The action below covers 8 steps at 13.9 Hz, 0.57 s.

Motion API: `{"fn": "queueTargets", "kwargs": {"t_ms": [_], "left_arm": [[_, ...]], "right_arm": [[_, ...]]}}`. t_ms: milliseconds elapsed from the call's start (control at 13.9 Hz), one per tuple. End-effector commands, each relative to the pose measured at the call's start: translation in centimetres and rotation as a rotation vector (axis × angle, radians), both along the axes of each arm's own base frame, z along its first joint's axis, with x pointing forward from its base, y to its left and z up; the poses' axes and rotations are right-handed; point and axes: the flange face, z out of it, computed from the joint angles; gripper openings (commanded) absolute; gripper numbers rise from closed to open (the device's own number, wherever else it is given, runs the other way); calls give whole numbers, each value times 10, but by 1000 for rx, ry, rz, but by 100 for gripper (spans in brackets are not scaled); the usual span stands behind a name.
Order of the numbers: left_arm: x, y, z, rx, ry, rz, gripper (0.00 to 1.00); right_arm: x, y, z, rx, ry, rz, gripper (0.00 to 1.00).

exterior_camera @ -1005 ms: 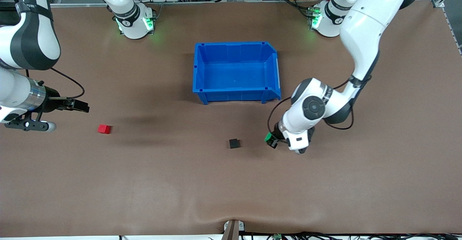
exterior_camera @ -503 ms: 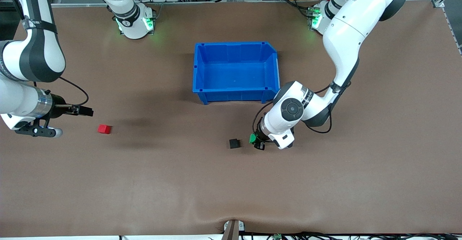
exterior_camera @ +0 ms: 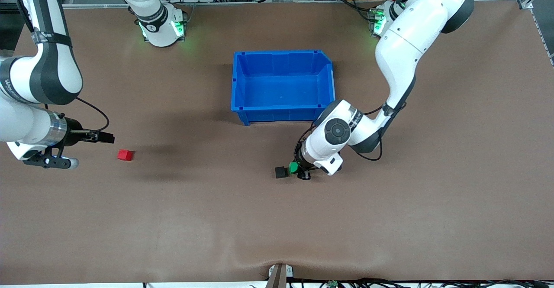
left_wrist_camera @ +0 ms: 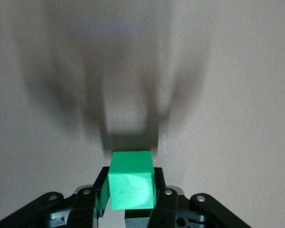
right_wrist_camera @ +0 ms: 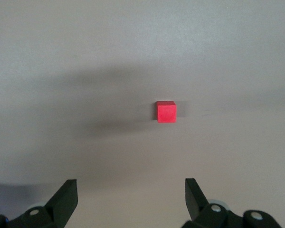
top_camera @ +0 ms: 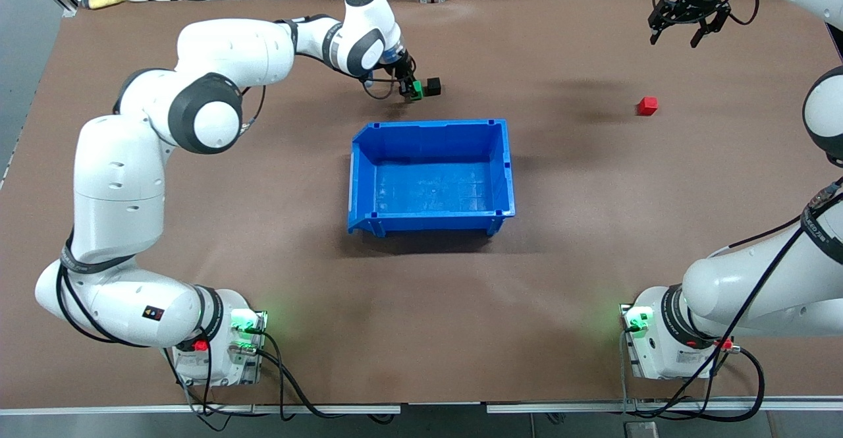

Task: Attach green and red cubes to black cube
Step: 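Set the green cube beside the black cube while the right gripper approaches the red cube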

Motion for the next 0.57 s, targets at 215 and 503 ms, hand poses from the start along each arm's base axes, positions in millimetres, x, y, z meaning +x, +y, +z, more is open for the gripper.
{"fn": "queueTargets", "kwargs": {"t_ms": [215,503], "left_arm": [[-4,-23,-9,-2,-5,49,0],[-8,-31,-12,-13,-20,47,0]], "right_arm": [[2,-17,-29,22,37,-39,100],[3,-17,-36,24,40,-38,100]]}}
